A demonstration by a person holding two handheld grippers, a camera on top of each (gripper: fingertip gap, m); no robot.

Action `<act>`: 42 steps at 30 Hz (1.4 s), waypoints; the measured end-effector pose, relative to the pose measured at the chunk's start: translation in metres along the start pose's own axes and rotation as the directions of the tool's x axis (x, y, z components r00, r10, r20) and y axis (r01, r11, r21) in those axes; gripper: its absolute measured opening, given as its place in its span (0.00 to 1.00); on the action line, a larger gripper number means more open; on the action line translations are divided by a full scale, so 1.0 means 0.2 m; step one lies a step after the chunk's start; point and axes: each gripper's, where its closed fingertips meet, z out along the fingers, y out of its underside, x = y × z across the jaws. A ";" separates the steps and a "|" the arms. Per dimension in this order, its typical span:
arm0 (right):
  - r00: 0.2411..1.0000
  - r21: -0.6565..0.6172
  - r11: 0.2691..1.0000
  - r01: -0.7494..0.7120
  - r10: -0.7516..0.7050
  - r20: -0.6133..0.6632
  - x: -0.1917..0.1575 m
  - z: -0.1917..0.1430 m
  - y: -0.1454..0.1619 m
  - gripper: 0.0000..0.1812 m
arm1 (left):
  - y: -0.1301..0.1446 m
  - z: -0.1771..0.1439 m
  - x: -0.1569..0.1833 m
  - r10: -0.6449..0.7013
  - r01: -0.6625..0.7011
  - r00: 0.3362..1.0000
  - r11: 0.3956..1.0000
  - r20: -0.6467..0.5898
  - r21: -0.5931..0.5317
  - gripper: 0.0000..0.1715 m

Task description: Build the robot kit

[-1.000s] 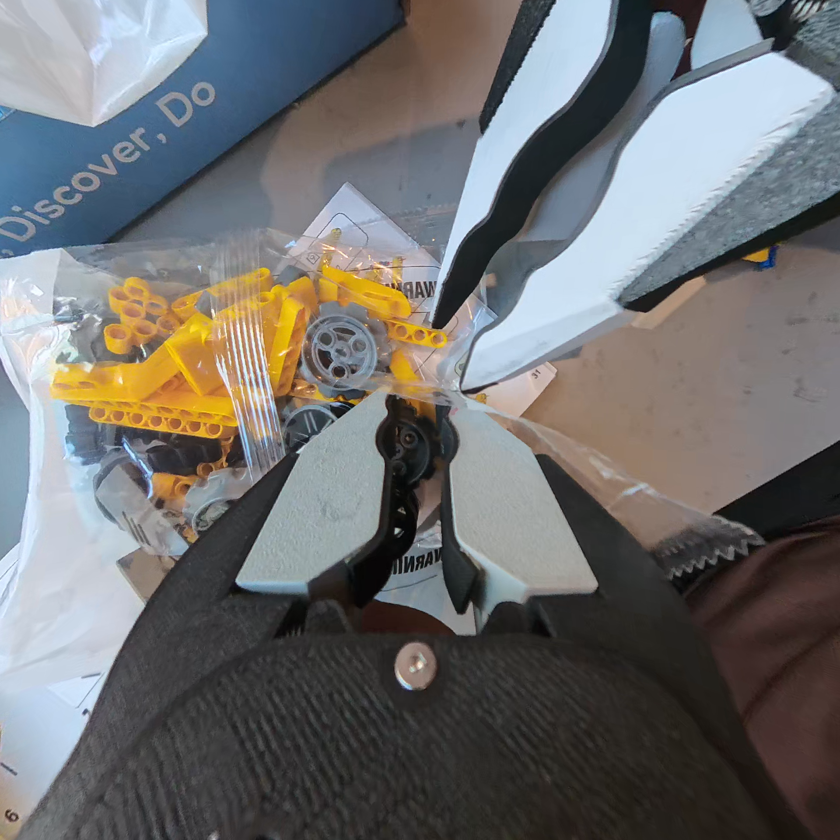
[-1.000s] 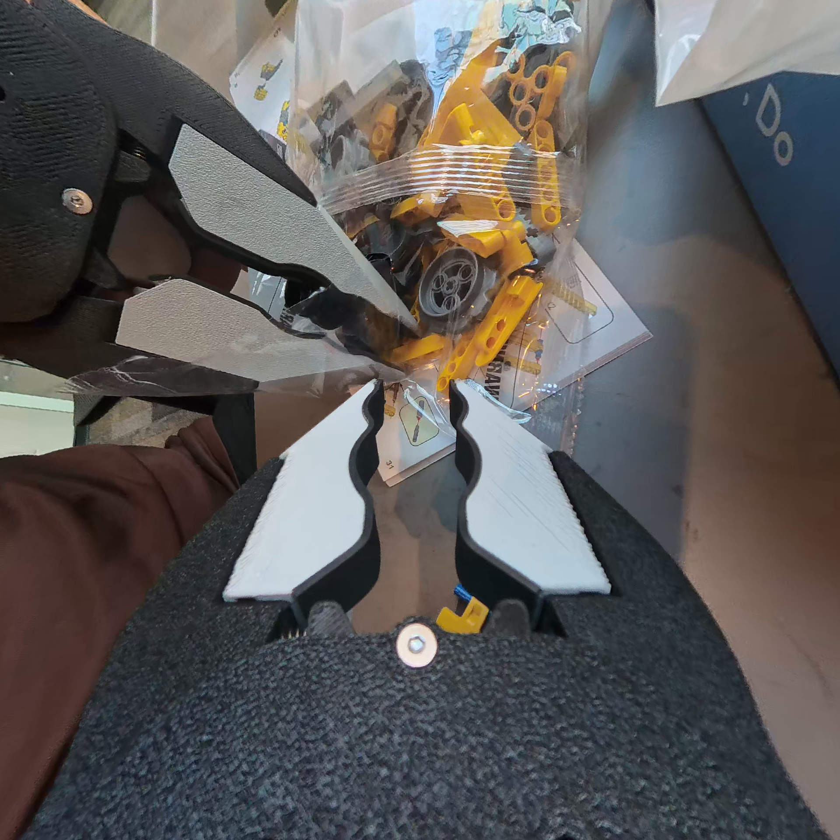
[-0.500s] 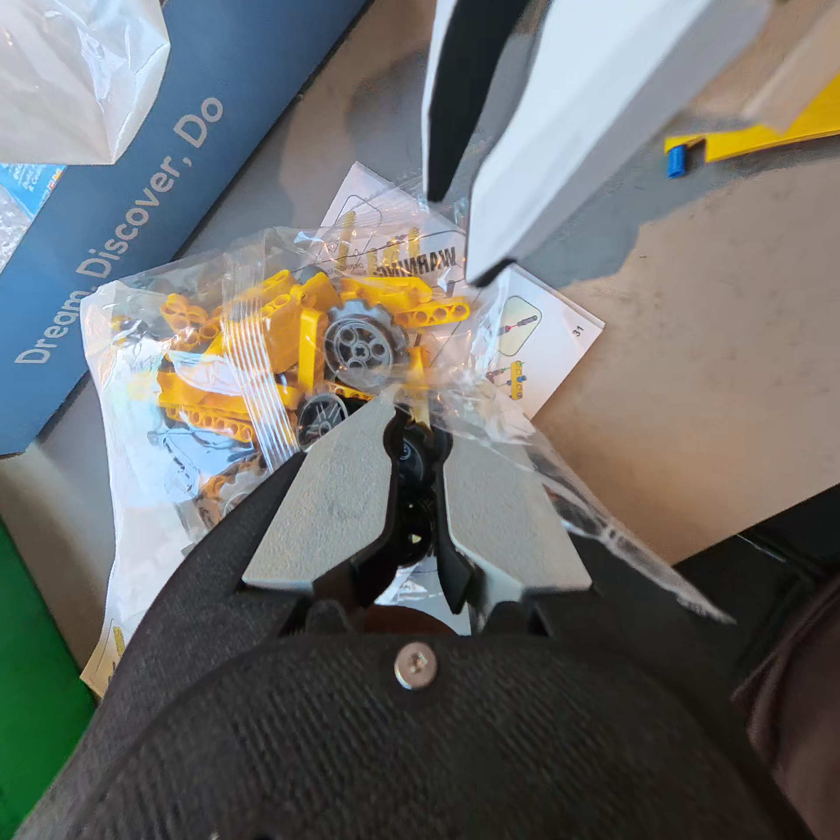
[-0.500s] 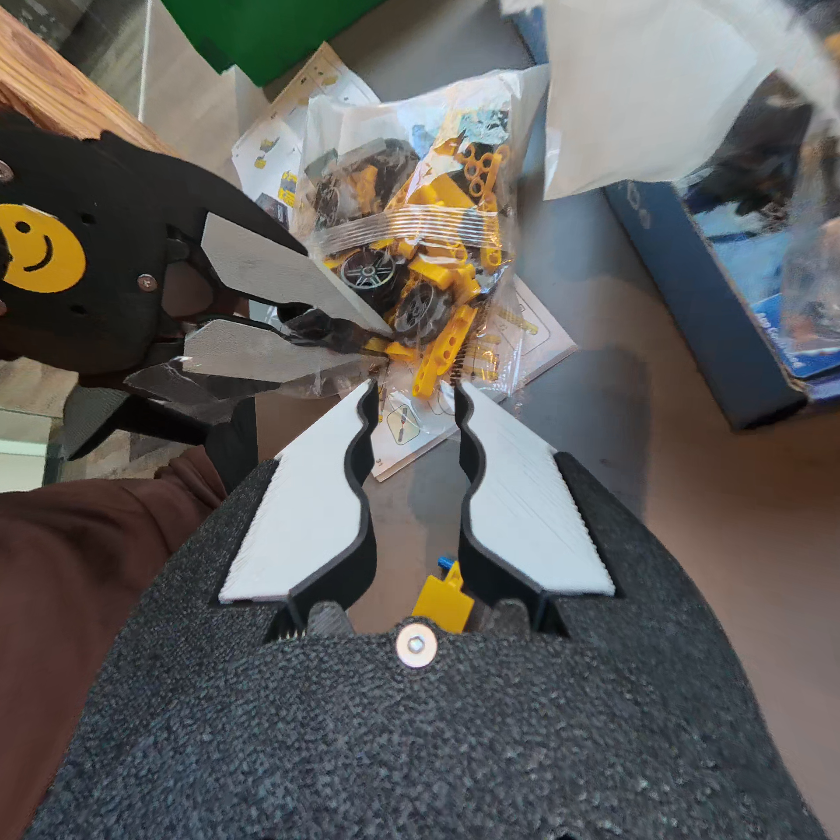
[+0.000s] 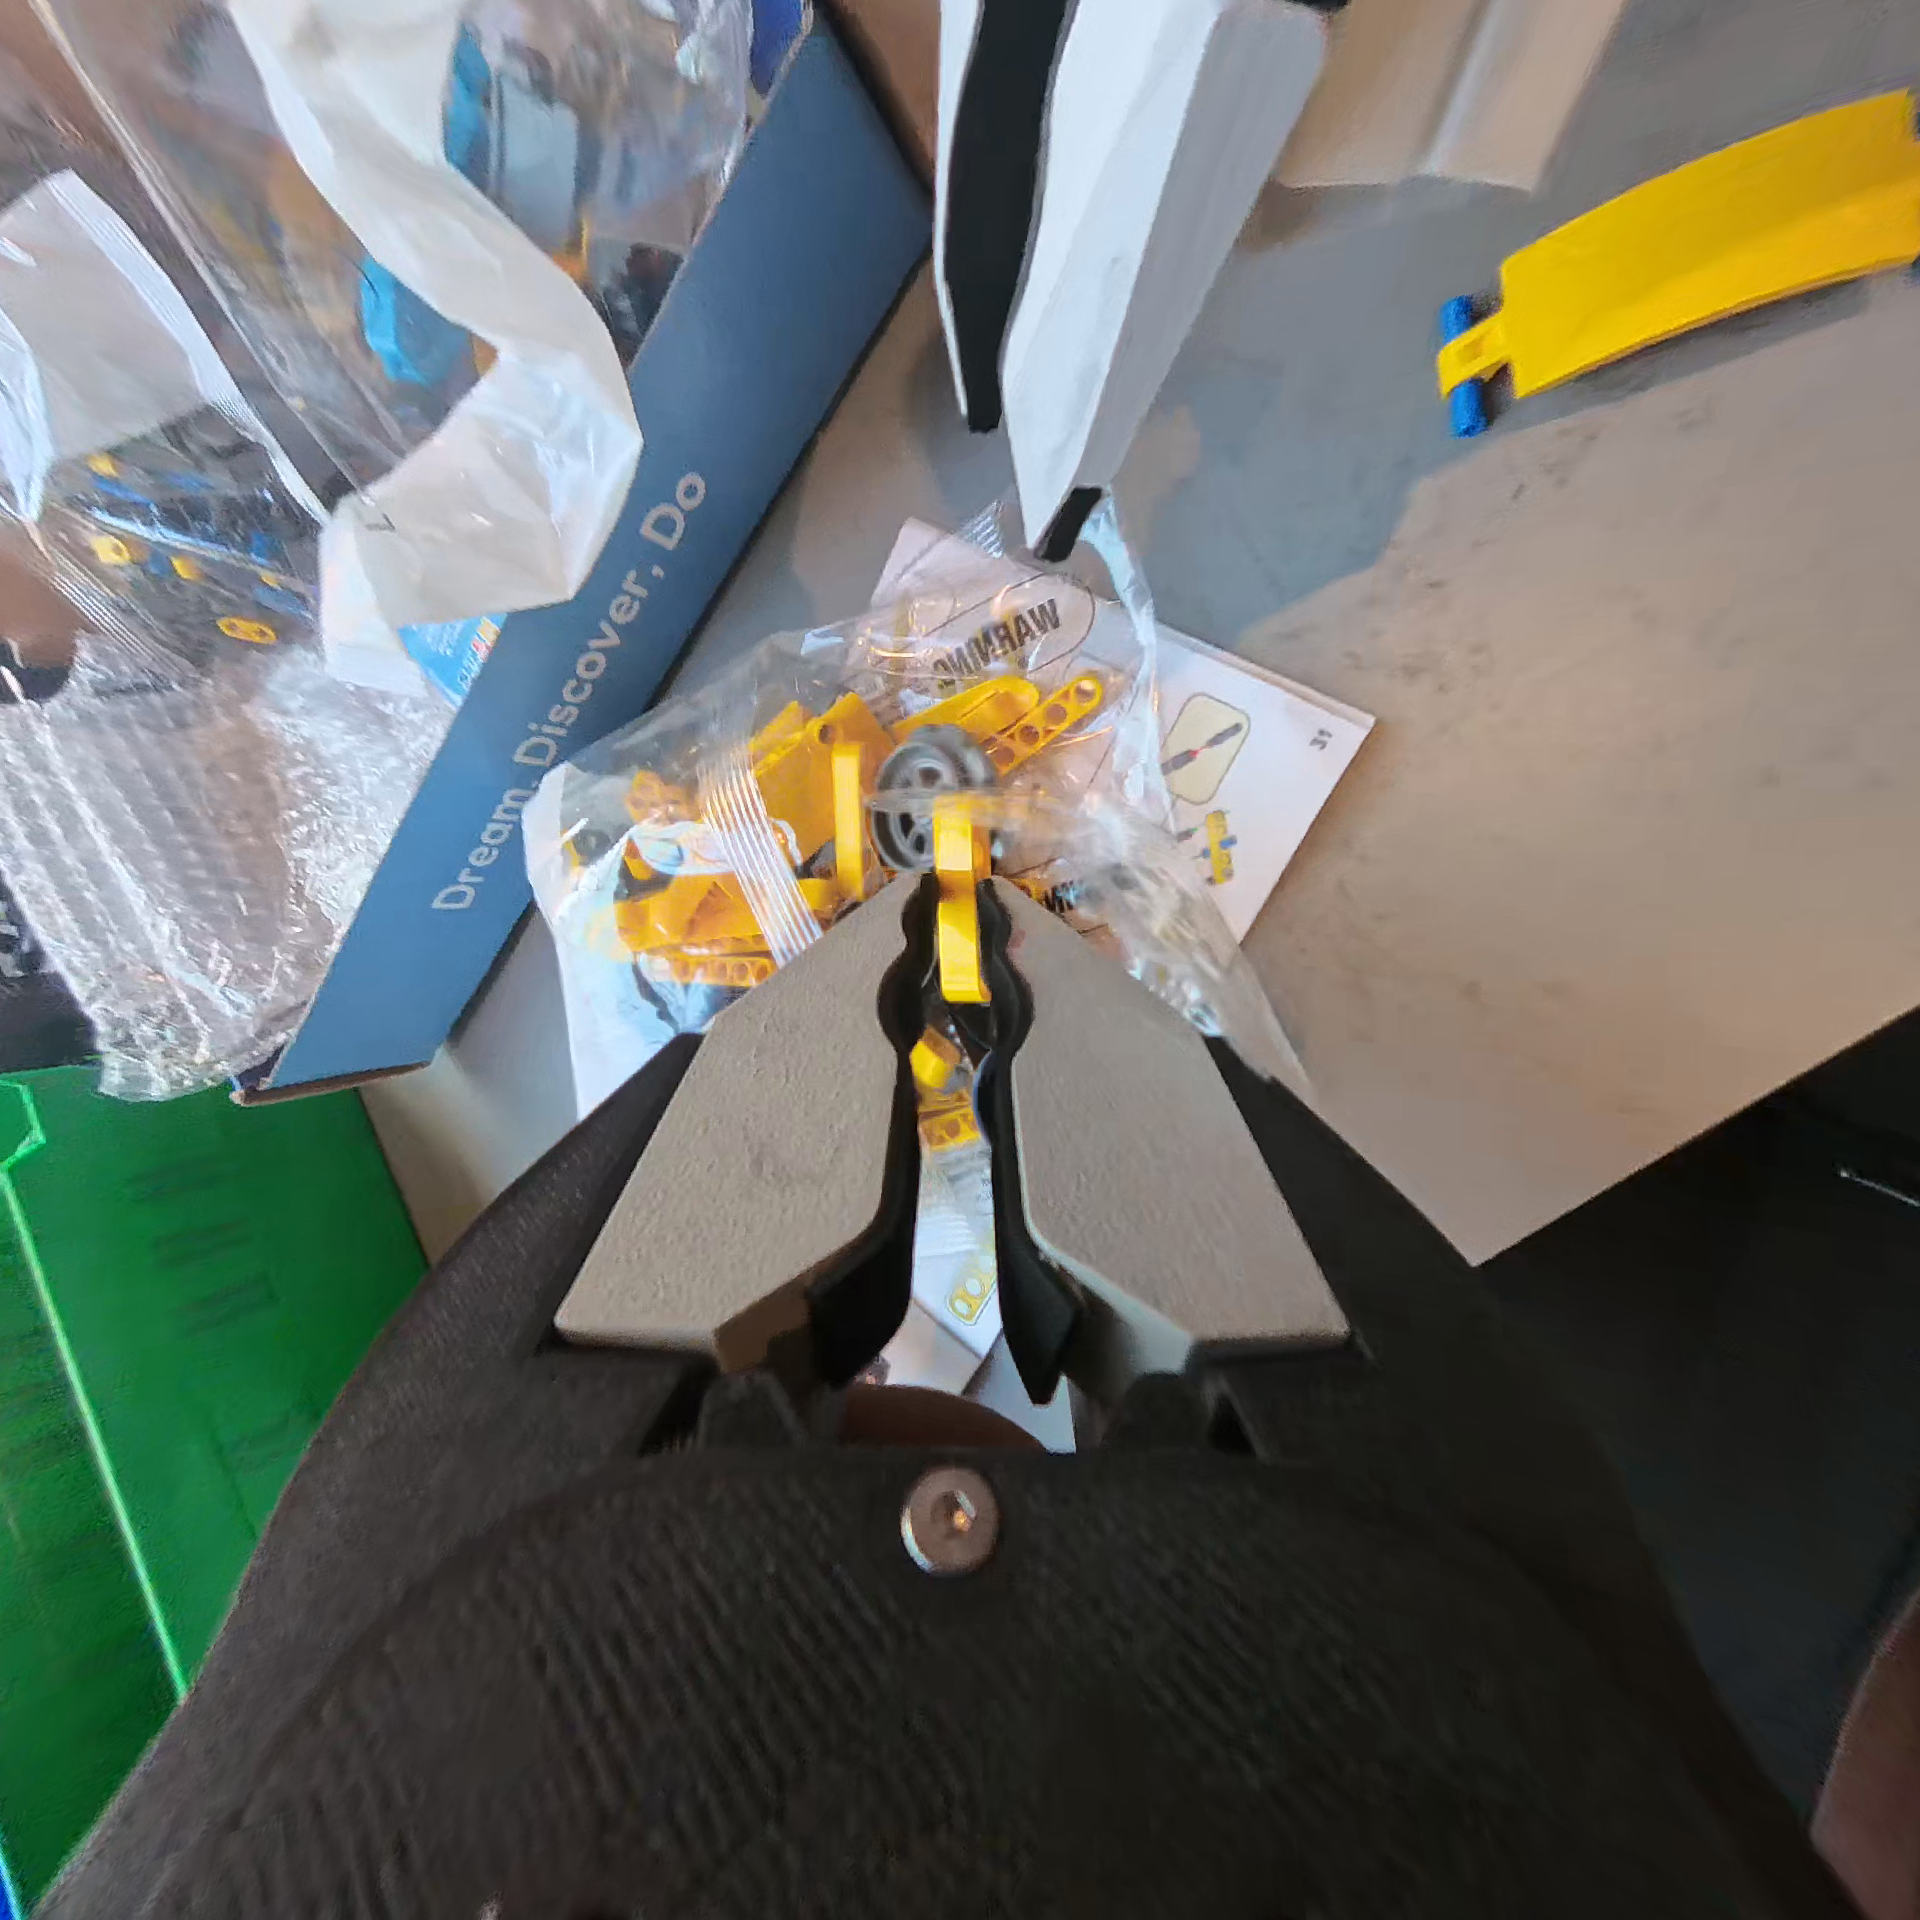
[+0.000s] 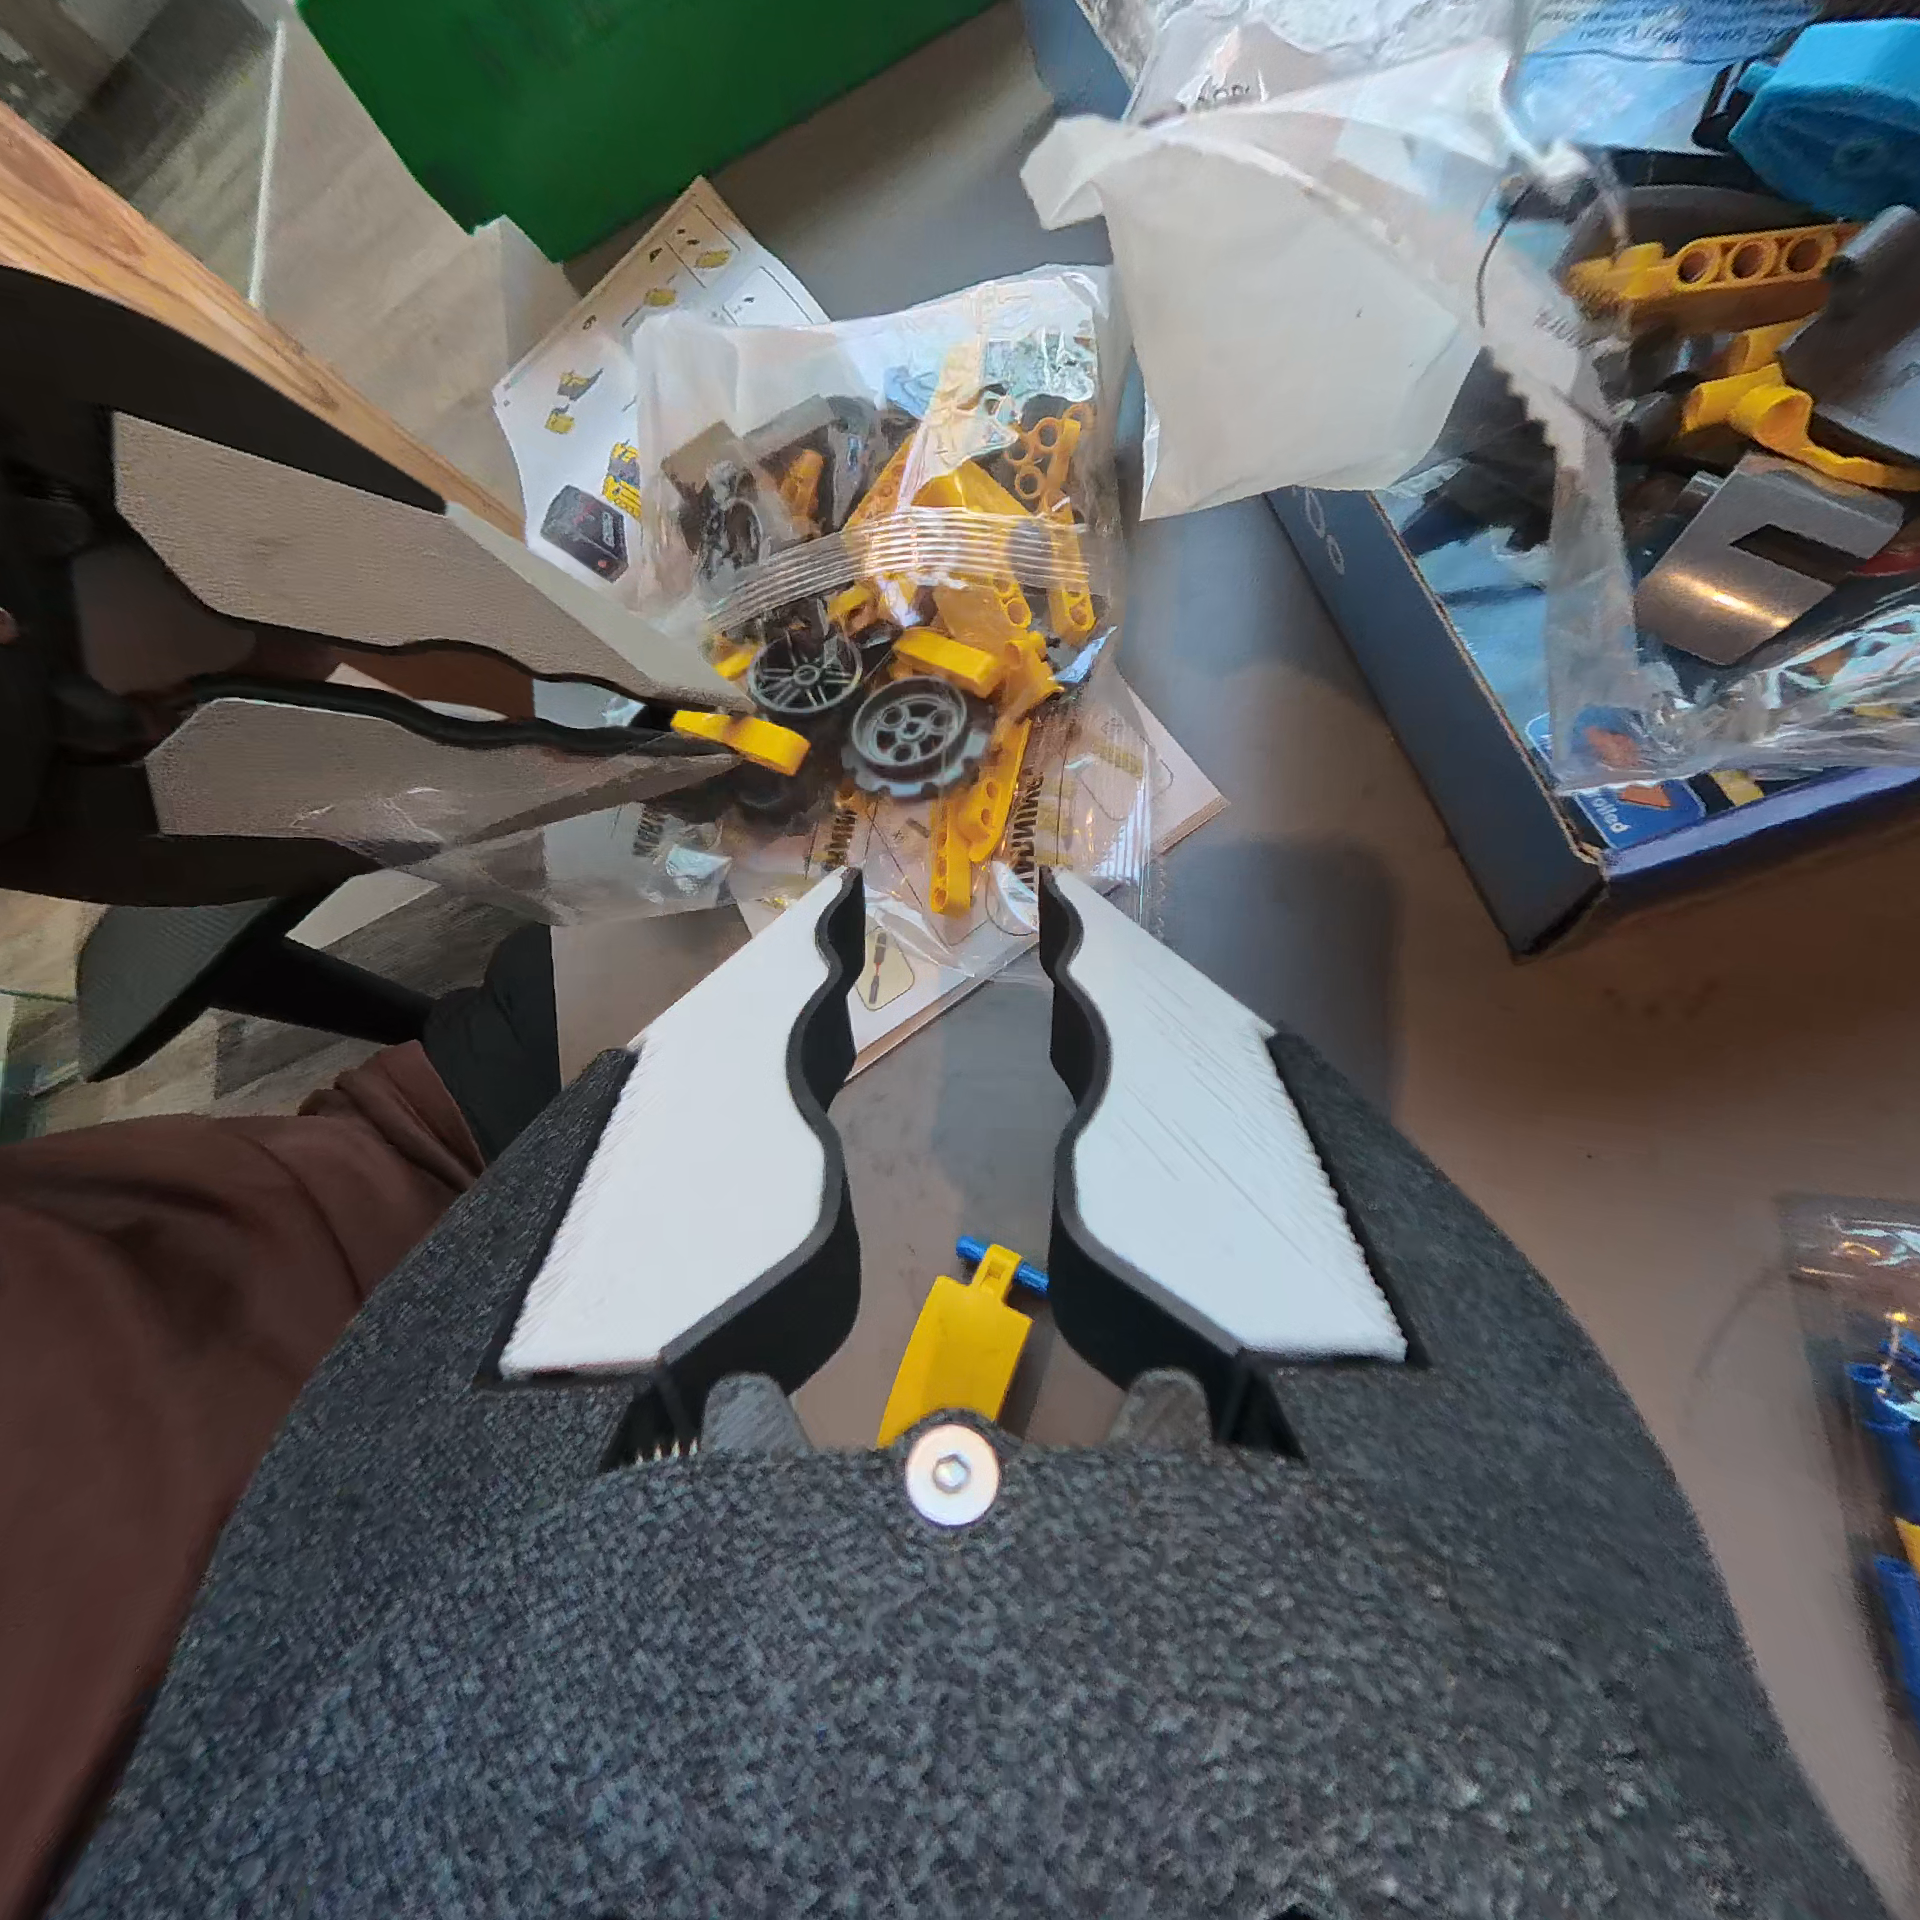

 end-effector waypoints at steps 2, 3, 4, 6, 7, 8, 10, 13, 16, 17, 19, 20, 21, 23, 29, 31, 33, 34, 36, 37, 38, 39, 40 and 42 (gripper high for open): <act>1.000 0.019 1.000 0.006 -0.005 -0.020 0.01 -0.03 -0.02 0.18 | -0.01 -0.03 -0.02 0.020 -0.020 0.999 1.000 0.031 0.017 0.02; 1.000 0.030 1.000 0.008 -0.007 -0.026 0.00 -0.05 -0.04 0.18 | 0.00 -0.05 -0.04 0.027 -0.028 0.998 0.999 0.052 0.019 0.02; 1.000 0.044 0.999 0.011 -0.010 -0.026 -0.01 -0.07 -0.05 0.18 | 0.01 -0.06 -0.06 0.033 -0.035 0.997 0.999 0.073 0.019 0.02; 0.999 0.077 0.997 0.024 -0.022 -0.029 -0.03 -0.13 -0.09 0.18 | 0.03 -0.11 -0.10 0.025 -0.030 0.992 0.999 0.120 0.039 0.02; 0.999 0.097 0.995 0.032 -0.029 -0.040 -0.04 -0.16 -0.11 0.18 | 0.05 -0.13 -0.12 0.006 -0.013 0.990 0.999 0.142 0.049 0.02; 0.998 0.119 0.992 0.042 -0.035 -0.055 -0.04 -0.19 -0.14 0.18 | 0.07 -0.16 -0.15 -0.026 0.017 0.985 0.998 0.172 0.058 0.02; 0.995 0.167 0.984 0.060 -0.047 -0.083 -0.05 -0.26 -0.19 0.19 | 0.12 -0.22 -0.23 -0.116 0.093 0.963 0.990 0.245 0.105 0.02; 0.990 0.231 0.969 0.091 -0.062 -0.126 -0.08 -0.39 -0.26 0.19 | 0.17 -0.34 -0.34 -0.261 0.182 0.905 0.952 0.336 0.248 0.02; 0.978 0.302 0.944 0.133 -0.077 -0.191 -0.12 -0.55 -0.33 0.19 | 0.11 -0.52 -0.36 -0.383 0.224 0.871 0.867 0.308 0.444 0.02; 0.975 0.330 0.932 0.150 -0.085 -0.206 -0.15 -0.61 -0.35 0.19 | 0.05 -0.59 -0.33 -0.388 0.214 0.881 0.837 0.271 0.503 0.02; 0.974 0.396 0.900 0.182 -0.109 -0.201 -0.25 -0.72 -0.40 0.17 | -0.10 -0.69 -0.18 -0.312 0.160 0.937 0.784 0.157 0.600 0.02; 0.978 0.438 0.880 0.186 -0.121 -0.172 -0.32 -0.77 -0.41 0.16 | -0.18 -0.72 -0.05 -0.230 0.124 0.969 0.767 0.090 0.630 0.02; 0.982 0.477 0.860 0.182 -0.132 -0.136 -0.40 -0.82 -0.43 0.16 | -0.24 -0.72 0.09 -0.149 0.094 0.988 0.754 0.030 0.650 0.02; 0.984 0.531 0.828 0.178 -0.156 -0.086 -0.53 -0.91 -0.44 0.16 | -0.34 -0.61 0.36 -0.020 0.064 0.997 0.763 -0.075 0.643 0.02; 0.981 0.603 0.779 0.171 -0.189 -0.035 -0.81 -1.00 -0.41 0.16 | -0.41 -0.06 0.63 0.163 -0.129 0.986 0.867 -0.029 0.481 0.02; 0.982 0.604 0.782 0.154 -0.190 -0.004 -0.89 -0.99 -0.37 0.16 | -0.41 0.01 0.65 0.163 -0.118 0.985 0.884 -0.062 0.453 0.02; 0.982 0.574 0.800 0.175 -0.180 -0.048 -0.90 -0.96 -0.31 0.16 | -0.40 0.06 0.67 0.153 -0.103 0.985 0.894 -0.080 0.436 0.02; 0.981 0.550 0.812 0.195 -0.170 -0.096 -0.89 -0.94 -0.28 0.16 | -0.39 0.08 0.68 0.164 -0.115 0.983 0.896 -0.081 0.429 0.03; 0.964 0.497 0.832 0.246 -0.157 -0.214 -0.84 -0.91 -0.24 0.17 | -0.37 0.10 0.68 0.176 -0.134 0.982 0.898 -0.062 0.420 0.13; 0.943 0.458 0.843 0.281 -0.156 -0.293 -0.80 -0.90 -0.22 0.18 | -0.37 0.10 0.68 0.163 -0.119 0.984 0.898 -0.068 0.424 0.13; 0.910 0.409 0.854 0.320 -0.157 -0.385 -0.75 -0.89 -0.20 0.19 | -0.37 0.09 0.69 0.148 -0.094 0.984 0.900 -0.096 0.427 0.14; 0.869 0.358 0.864 0.353 -0.160 -0.469 -0.70 -0.87 -0.18 0.21 | -0.37 0.09 0.70 0.131 -0.067 0.983 0.903 -0.125 0.425 0.15; 0.828 0.311 0.874 0.374 -0.164 -0.535 -0.65 -0.86 -0.17 0.23 | -0.37 0.08 0.70 0.115 -0.046 0.984 0.906 -0.140 0.420 0.20; 0.747 0.219 0.890 0.401 -0.180 -0.640 -0.56 -0.84 -0.13 0.26 | -0.35 0.04 0.69 0.110 -0.038 0.982 0.912 -0.152 0.409 0.32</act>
